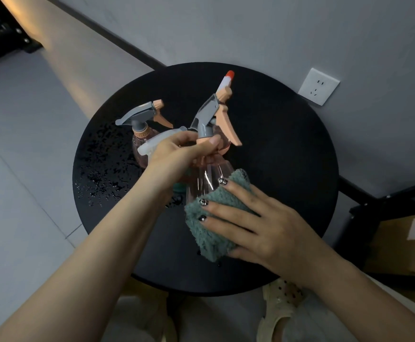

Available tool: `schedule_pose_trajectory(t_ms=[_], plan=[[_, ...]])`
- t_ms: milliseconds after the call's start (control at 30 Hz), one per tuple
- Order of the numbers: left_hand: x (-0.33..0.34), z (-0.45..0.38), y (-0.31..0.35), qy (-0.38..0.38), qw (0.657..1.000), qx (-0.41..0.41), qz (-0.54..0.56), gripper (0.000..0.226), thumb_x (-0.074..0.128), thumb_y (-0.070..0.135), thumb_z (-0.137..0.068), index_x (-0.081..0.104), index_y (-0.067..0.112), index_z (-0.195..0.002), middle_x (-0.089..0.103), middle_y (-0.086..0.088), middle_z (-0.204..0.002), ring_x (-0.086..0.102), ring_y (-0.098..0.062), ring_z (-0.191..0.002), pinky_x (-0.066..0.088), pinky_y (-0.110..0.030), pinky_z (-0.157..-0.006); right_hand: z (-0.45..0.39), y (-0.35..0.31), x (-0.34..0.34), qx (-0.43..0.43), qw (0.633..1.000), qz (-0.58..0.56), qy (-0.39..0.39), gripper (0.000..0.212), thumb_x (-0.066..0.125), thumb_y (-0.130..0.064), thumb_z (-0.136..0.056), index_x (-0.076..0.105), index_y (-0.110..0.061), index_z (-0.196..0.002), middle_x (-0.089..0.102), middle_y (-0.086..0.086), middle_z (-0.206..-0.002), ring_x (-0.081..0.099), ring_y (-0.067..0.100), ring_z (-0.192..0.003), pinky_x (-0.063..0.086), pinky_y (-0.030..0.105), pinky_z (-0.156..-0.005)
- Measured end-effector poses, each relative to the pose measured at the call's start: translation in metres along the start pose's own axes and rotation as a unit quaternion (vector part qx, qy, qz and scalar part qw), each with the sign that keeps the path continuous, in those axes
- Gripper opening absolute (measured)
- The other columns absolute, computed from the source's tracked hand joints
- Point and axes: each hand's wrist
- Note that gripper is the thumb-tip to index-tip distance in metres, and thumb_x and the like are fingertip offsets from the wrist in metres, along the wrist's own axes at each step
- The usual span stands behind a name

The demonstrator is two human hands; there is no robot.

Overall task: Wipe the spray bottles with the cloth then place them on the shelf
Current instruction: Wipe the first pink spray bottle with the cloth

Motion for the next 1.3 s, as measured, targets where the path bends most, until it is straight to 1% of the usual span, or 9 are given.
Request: schedule_pose_trajectory(t_ms=[133,300,500,767,933,1033,1100,1200,1300], plan=[[0.006,0.0,-0.004,-0.03,0.999,0.006,-0.023,0.017,0.069,0.027,-0.081,0.061,0.013,-0.086,0.064,0.004,-0.07,0.06,-0.006,-0.06,0.046,-0.018,-0.054,-0.007,0.006,0.0,0.105,0.989,-0.103,-0.014,0.054,0.038,-0.048,-0.094,0.031,-0.024,-0.141,0.028,-0.009,-0.149,0.016,0.021,-0.143,0.029,0.038,-0.109],[0.01,0.002,-0.003,-0.064,0.998,-0.026,-0.005,0.014,0.059,0.022,-0.088,0.059,0.01,-0.096,0.053,0.002,-0.066,0.053,-0.002,-0.045,0.041,-0.014,-0.042,-0.015,0.009,-0.001,0.224,0.934,-0.278,0.008,0.049,0.036,-0.045,-0.095,0.027,-0.039,-0.142,0.018,-0.026,-0.152,0.008,0.007,-0.145,0.023,0.027,-0.107],[0.004,-0.003,-0.006,-0.045,0.998,-0.026,-0.021,0.018,0.056,0.021,-0.086,0.063,0.017,-0.07,0.065,-0.012,-0.081,0.055,-0.014,-0.063,0.04,-0.028,-0.062,-0.01,-0.002,-0.003,0.103,0.98,-0.168,-0.014,0.048,0.045,-0.034,-0.093,0.037,-0.023,-0.139,0.034,-0.006,-0.149,0.016,0.024,-0.144,0.03,0.039,-0.11],[0.001,-0.006,-0.004,-0.053,0.998,-0.014,-0.038,0.019,0.05,0.019,-0.092,0.064,0.014,-0.079,0.063,-0.011,-0.084,0.059,-0.015,-0.064,0.042,-0.019,-0.046,-0.002,-0.007,-0.008,-0.016,0.995,-0.098,-0.025,0.039,0.052,-0.028,-0.09,0.056,-0.02,-0.128,0.05,-0.004,-0.14,0.029,0.028,-0.14,0.032,0.049,-0.11],[0.006,-0.007,-0.005,-0.077,0.996,-0.014,-0.041,0.013,0.053,0.015,-0.089,0.063,0.007,-0.087,0.057,-0.012,-0.077,0.054,-0.008,-0.053,0.04,-0.018,-0.048,-0.006,-0.003,-0.007,0.081,0.981,-0.175,0.004,0.043,0.049,-0.027,-0.092,0.046,-0.023,-0.134,0.041,-0.008,-0.145,0.024,0.022,-0.143,0.029,0.04,-0.113],[0.008,-0.007,-0.007,-0.089,0.996,-0.019,-0.025,0.022,0.056,0.022,-0.079,0.064,0.004,-0.09,0.058,-0.017,-0.084,0.057,-0.024,-0.076,0.042,-0.034,-0.074,-0.012,-0.001,-0.007,0.209,0.936,-0.282,0.029,0.047,0.044,-0.03,-0.093,0.037,-0.032,-0.139,0.03,-0.022,-0.148,0.016,0.01,-0.145,0.024,0.029,-0.113],[0.008,-0.007,-0.008,-0.085,0.996,-0.024,-0.026,0.029,0.053,0.018,-0.087,0.062,-0.004,-0.103,0.059,-0.02,-0.092,0.057,-0.029,-0.085,0.044,-0.036,-0.074,-0.014,-0.001,-0.006,0.249,0.915,-0.315,0.036,0.048,0.041,-0.032,-0.094,0.031,-0.034,-0.141,0.027,-0.024,-0.148,0.012,0.007,-0.145,0.019,0.031,-0.115],[0.007,-0.007,-0.008,-0.079,0.996,-0.028,-0.031,0.029,0.048,0.012,-0.092,0.059,-0.009,-0.109,0.059,-0.02,-0.094,0.057,-0.03,-0.087,0.044,-0.04,-0.079,-0.012,-0.003,-0.001,0.207,0.952,-0.225,0.027,0.047,0.038,-0.035,-0.097,0.033,-0.025,-0.142,0.032,-0.011,-0.149,0.017,0.015,-0.145,0.01,0.045,-0.119],[0.003,-0.009,-0.007,-0.075,0.997,-0.029,-0.021,0.019,0.047,0.009,-0.091,0.064,0.0,-0.092,0.068,-0.011,-0.081,0.062,-0.022,-0.076,0.048,-0.034,-0.077,-0.009,-0.007,0.001,0.123,0.982,-0.14,0.016,0.045,0.039,-0.035,-0.097,0.036,-0.021,-0.14,0.033,-0.006,-0.148,0.022,0.023,-0.143,0.007,0.05,-0.118]])
Point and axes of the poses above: each hand's wrist, its own z-axis away from the middle knuckle, its own x-axis out of the palm, y = z × x
